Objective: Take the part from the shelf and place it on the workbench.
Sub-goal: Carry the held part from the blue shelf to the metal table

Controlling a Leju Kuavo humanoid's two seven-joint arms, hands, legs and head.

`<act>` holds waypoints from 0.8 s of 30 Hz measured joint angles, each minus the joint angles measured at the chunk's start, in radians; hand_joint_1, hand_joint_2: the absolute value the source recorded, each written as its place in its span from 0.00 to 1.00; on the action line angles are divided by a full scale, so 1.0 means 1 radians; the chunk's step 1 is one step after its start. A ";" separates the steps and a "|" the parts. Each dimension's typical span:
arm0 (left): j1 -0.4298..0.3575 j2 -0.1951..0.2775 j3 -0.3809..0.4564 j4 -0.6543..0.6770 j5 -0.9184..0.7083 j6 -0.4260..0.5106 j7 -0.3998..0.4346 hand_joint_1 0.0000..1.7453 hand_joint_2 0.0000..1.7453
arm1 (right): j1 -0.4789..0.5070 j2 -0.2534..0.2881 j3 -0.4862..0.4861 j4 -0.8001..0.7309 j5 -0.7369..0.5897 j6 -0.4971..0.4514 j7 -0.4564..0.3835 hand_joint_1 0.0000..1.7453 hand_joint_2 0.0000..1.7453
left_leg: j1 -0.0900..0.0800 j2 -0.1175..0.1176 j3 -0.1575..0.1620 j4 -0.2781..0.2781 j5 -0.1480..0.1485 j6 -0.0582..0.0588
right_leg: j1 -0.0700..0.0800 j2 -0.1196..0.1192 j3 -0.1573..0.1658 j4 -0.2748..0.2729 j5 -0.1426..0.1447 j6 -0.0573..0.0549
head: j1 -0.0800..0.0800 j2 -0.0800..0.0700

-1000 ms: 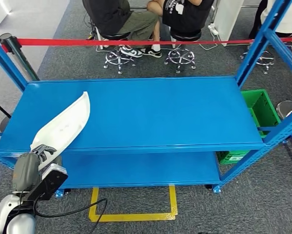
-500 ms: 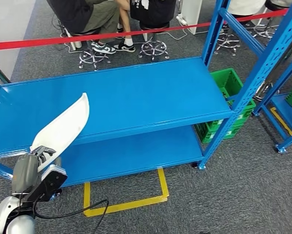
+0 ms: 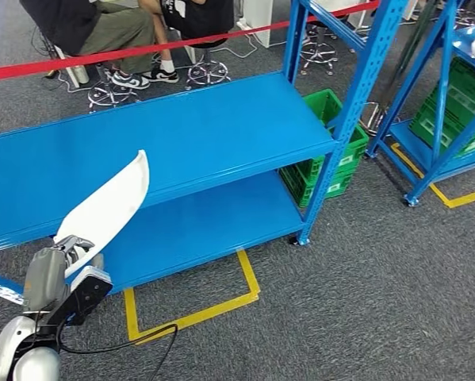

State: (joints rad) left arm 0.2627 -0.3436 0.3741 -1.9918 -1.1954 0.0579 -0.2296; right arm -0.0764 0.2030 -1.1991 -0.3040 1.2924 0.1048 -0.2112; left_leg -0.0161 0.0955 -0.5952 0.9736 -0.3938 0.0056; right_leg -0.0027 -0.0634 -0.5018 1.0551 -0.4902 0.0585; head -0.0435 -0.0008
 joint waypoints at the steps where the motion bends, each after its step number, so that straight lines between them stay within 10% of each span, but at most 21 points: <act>1: 0.000 0.000 0.000 0.000 0.000 0.000 0.000 1.00 1.00 | -0.004 0.000 0.000 0.000 0.000 0.000 -0.001 0.00 0.00 | 0.000 0.012 0.000 0.002 0.007 -0.004 | 0.005 -0.011 0.031 -0.050 -0.017 -0.006 | 0.001 0.000; 4: -0.001 0.001 -0.002 0.000 0.002 0.000 0.002 1.00 1.00 | -0.005 0.000 0.000 0.001 0.001 0.002 -0.002 0.00 0.00 | 0.004 0.023 -0.005 0.007 0.010 -0.022 | 0.008 0.014 0.019 -0.075 -0.008 -0.030 | 0.004 0.000; 9: 0.001 0.002 0.001 0.001 0.004 0.000 0.005 1.00 1.00 | -0.003 -0.001 -0.002 0.001 0.002 0.003 -0.001 0.00 0.00 | 0.011 -0.087 -0.069 0.243 -0.198 -0.044 | 0.004 0.073 -0.062 -0.074 0.065 -0.051 | 0.000 0.000; 11: 0.001 0.002 0.000 0.001 0.004 0.000 0.006 1.00 1.00 | 0.000 -0.001 -0.002 0.001 0.002 0.004 -0.001 0.00 0.00 | 0.011 -0.092 -0.050 0.278 -0.182 -0.040 | 0.004 0.100 -0.099 -0.073 0.094 -0.049 | 0.000 0.000; 14: 0.000 0.002 -0.001 0.001 0.005 0.000 0.007 1.00 1.00 | 0.002 -0.001 -0.002 0.001 0.002 0.004 -0.001 0.00 0.00 | 0.015 -0.134 0.087 0.107 -0.116 -0.032 | 0.003 0.138 -0.143 -0.071 0.134 -0.039 | 0.000 0.000; 16: 0.000 0.002 -0.001 0.001 0.005 0.000 0.007 1.00 1.00 | 0.001 -0.001 -0.002 0.001 0.002 0.004 -0.002 0.00 0.00 | 0.018 -0.170 0.161 -0.007 -0.127 -0.023 | 0.004 0.161 -0.161 -0.069 0.160 -0.029 | 0.000 0.000; 19: -0.002 0.001 -0.002 0.002 0.006 0.000 0.007 1.00 1.00 | 0.008 -0.001 -0.002 0.001 0.002 0.004 -0.002 0.00 0.00 | 0.014 -0.148 0.160 -0.028 -0.122 -0.002 | 0.002 0.179 -0.175 -0.076 0.186 -0.011 | 0.001 0.000; 24: -0.002 0.000 -0.002 0.002 0.007 0.000 0.009 1.00 1.00 | 0.007 -0.002 -0.003 0.002 0.007 0.004 -0.002 0.00 0.00 | 0.010 -0.081 0.097 -0.026 -0.064 0.021 | -0.002 0.074 -0.243 0.170 -0.021 0.010 | 0.013 0.000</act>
State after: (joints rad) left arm 0.2608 -0.3433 0.3725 -1.9895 -1.1884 0.0577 -0.2208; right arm -0.0692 0.2007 -1.2020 -0.3019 1.2994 0.1091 -0.2132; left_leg -0.0060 0.0147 -0.4983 0.9475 -0.4581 0.0264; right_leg -0.0047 0.0110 -0.7449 1.2251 -0.5112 0.0684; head -0.0302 -0.0008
